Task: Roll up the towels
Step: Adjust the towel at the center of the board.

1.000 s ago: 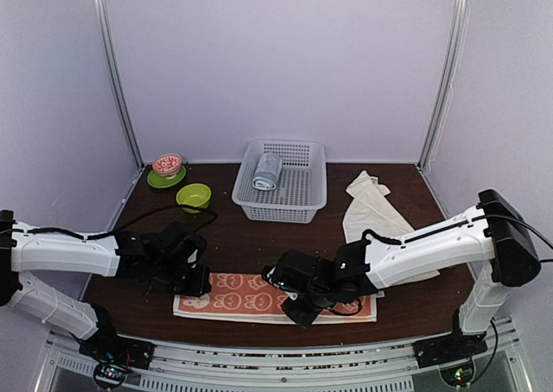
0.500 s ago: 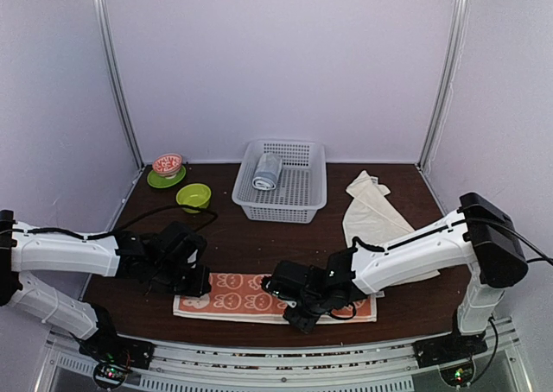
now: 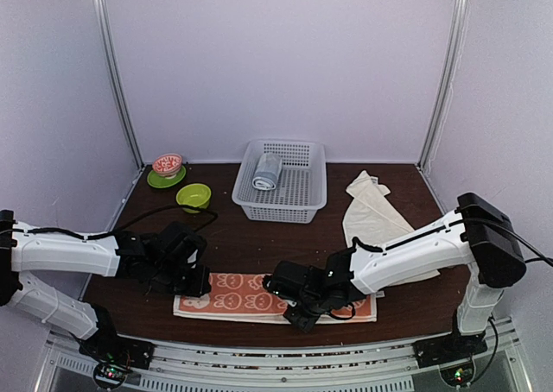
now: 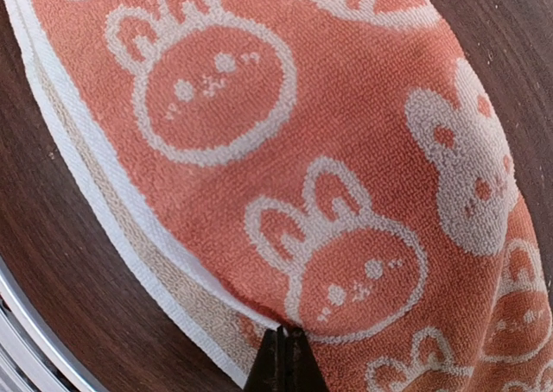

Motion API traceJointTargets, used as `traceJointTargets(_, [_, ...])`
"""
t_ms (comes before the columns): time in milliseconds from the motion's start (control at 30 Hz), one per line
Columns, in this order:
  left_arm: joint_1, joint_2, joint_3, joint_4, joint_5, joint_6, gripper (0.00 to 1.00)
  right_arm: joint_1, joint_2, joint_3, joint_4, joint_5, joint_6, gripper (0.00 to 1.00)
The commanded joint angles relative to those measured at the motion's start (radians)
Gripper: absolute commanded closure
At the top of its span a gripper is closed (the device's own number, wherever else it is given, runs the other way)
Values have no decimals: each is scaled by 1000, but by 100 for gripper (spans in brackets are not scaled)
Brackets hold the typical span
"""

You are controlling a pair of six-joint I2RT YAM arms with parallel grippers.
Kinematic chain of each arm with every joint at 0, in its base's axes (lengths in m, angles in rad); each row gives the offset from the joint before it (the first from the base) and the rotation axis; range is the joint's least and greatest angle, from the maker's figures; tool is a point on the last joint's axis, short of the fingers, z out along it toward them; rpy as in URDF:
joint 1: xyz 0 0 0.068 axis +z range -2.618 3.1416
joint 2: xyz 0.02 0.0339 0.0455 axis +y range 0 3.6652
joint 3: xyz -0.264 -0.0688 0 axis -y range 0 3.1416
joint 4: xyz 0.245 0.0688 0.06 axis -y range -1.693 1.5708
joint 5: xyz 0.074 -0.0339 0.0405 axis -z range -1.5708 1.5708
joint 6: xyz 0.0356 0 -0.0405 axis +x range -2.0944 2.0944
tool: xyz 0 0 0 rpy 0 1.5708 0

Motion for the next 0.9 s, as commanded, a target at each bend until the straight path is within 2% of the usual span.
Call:
traceJointTargets(0, [-2, 7, 5, 18, -12, 0, 100, -7, 4, 17, -8, 24, 10, 100])
traceJointTargets(433, [-2, 20, 7, 23, -19, -2, 100, -3, -134, 23, -44, -54, 7, 100])
traceJointTargets(867, [-2, 26, -2, 30, -15, -7, 100, 10, -32, 8, -60, -142, -18, 100])
